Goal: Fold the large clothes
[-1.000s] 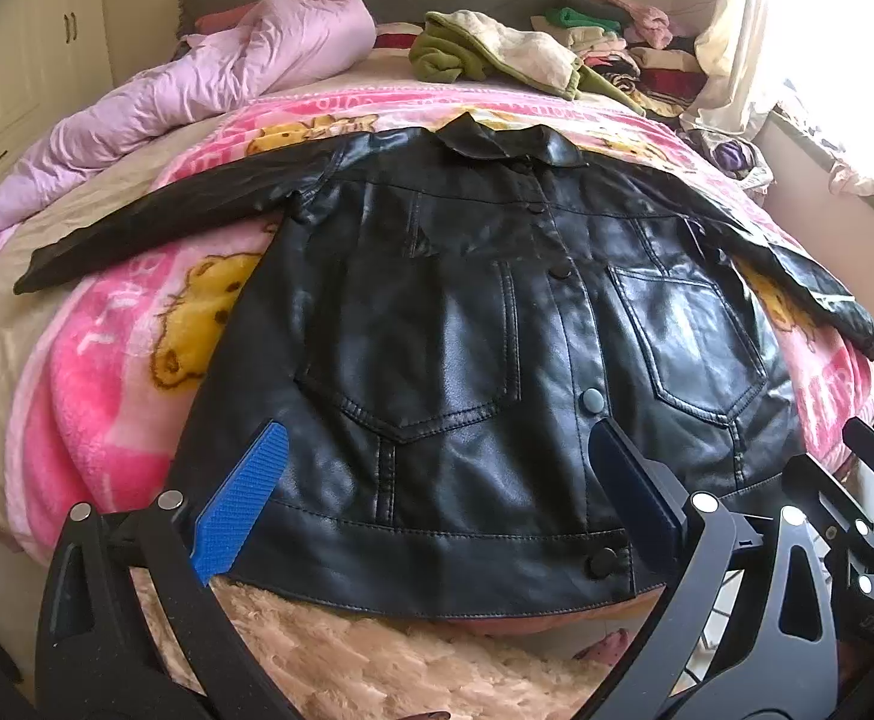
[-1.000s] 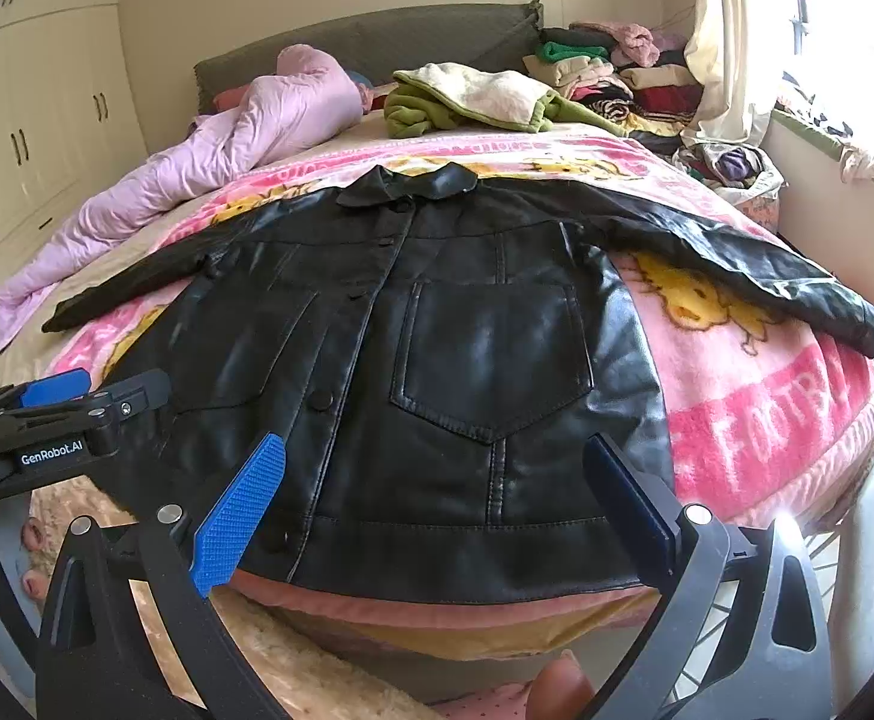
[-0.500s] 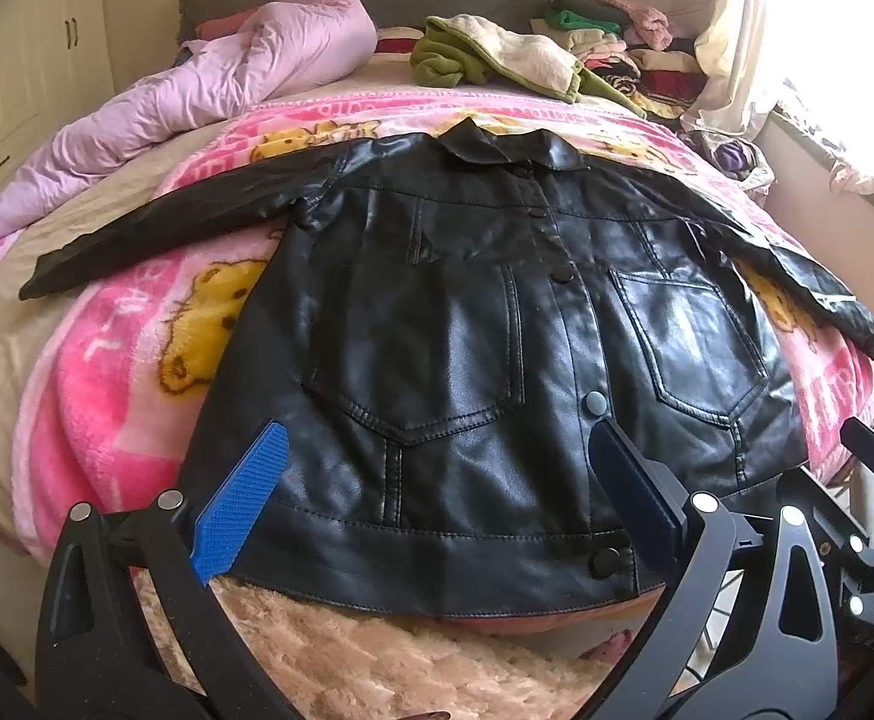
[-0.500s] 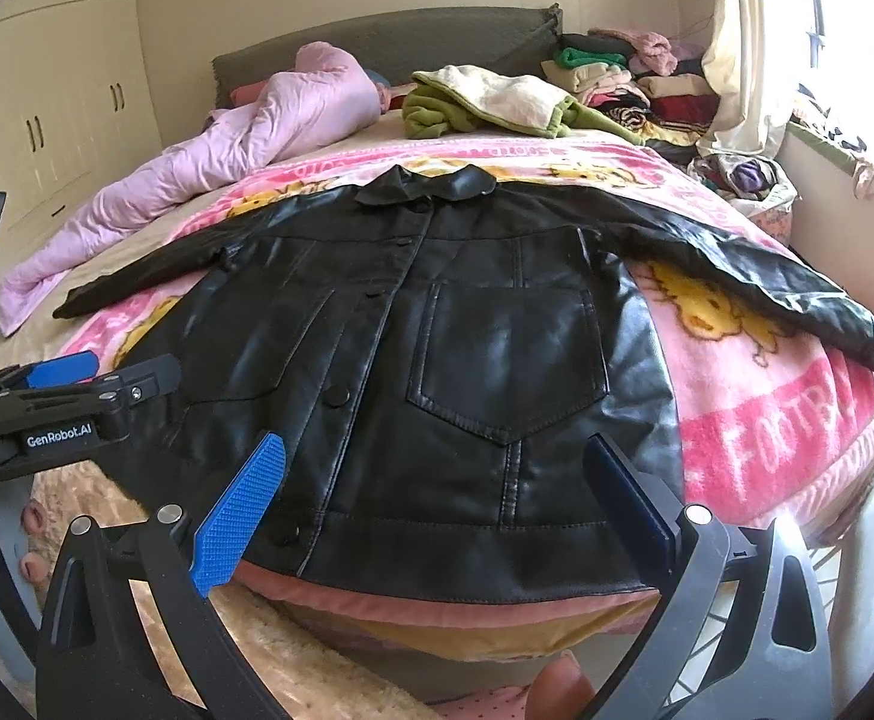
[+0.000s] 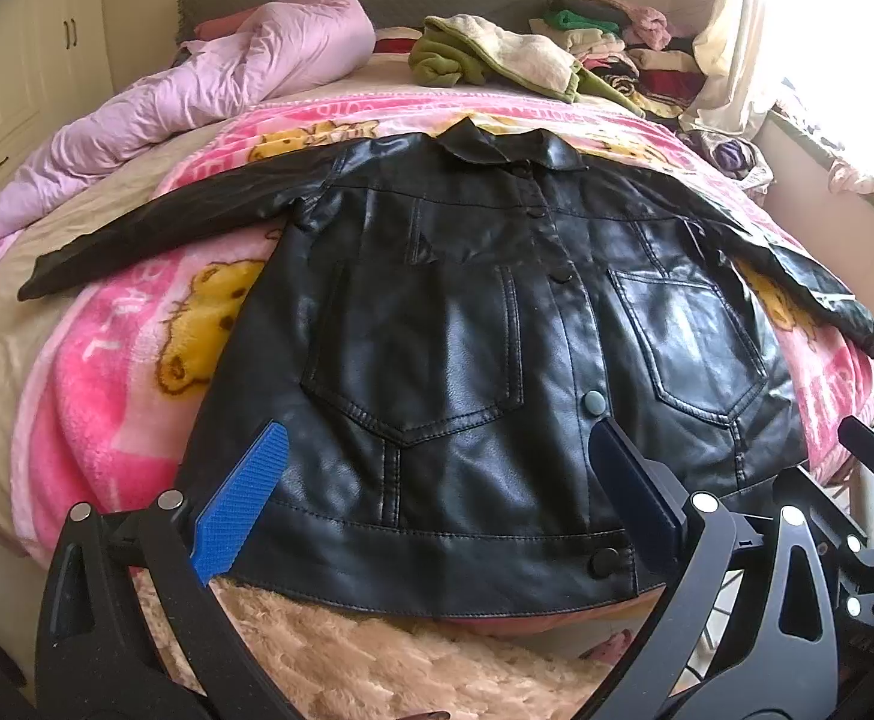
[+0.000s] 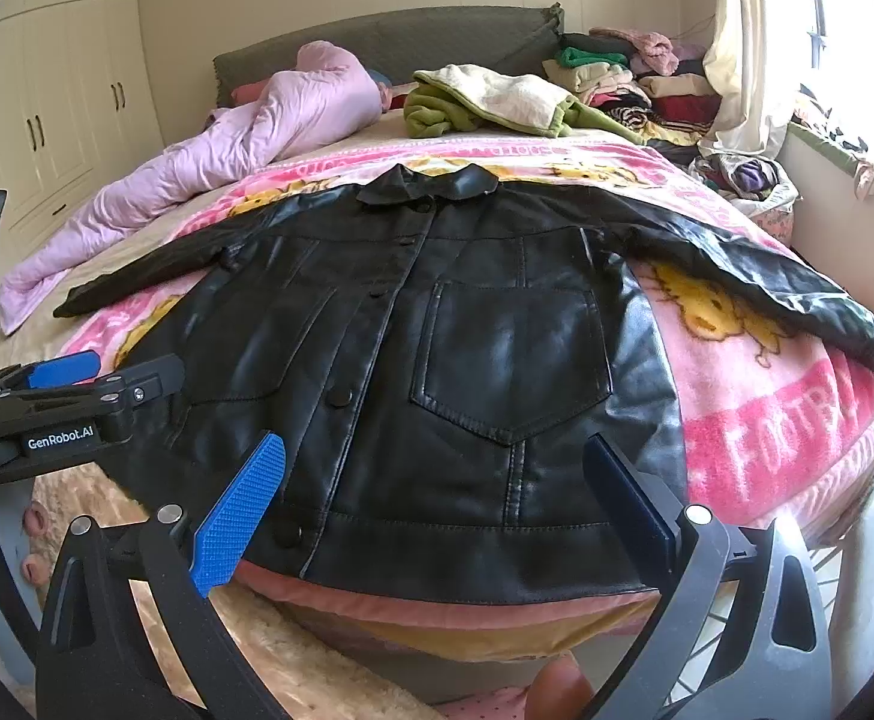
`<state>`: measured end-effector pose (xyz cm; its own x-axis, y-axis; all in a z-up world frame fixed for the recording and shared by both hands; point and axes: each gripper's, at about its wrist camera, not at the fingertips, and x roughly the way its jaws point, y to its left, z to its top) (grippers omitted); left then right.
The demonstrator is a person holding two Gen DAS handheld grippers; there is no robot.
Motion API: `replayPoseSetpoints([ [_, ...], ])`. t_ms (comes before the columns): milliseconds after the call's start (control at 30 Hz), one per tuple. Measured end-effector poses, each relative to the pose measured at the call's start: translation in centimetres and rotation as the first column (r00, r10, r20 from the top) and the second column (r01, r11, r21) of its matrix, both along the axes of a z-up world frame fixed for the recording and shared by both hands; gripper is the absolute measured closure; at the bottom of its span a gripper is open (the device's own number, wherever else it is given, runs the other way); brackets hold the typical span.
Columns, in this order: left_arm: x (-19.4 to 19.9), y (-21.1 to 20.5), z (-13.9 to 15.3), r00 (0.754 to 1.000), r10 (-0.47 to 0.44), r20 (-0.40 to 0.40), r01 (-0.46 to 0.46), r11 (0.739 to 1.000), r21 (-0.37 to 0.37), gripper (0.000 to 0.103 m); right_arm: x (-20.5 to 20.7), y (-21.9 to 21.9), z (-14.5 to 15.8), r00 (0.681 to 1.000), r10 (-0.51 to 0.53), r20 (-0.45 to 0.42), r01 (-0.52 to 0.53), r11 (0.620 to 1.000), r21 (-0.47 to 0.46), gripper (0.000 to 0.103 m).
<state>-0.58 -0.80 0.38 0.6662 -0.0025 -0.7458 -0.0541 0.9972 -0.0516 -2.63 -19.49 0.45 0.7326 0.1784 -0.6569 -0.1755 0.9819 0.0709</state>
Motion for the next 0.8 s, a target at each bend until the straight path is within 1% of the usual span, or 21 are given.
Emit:
replayPoseSetpoints([
  [567, -0.2, -0.2, 0.1, 1.000, -0.008, -0.002, 0.008, 1.000, -0.007, 0.009, 0.1, -0.1, 0.0, 1.000, -0.007, 0.000, 0.007, 1.000, 0.007, 0.004],
  [800, 1.1, 0.5, 0.8, 1.000, -0.019, -0.007, 0.019, 1.000, -0.004, 0.009, 0.3, -0.3, 0.2, 1.000, -0.014, 0.004, 0.014, 1.000, 0.009, 0.004],
])
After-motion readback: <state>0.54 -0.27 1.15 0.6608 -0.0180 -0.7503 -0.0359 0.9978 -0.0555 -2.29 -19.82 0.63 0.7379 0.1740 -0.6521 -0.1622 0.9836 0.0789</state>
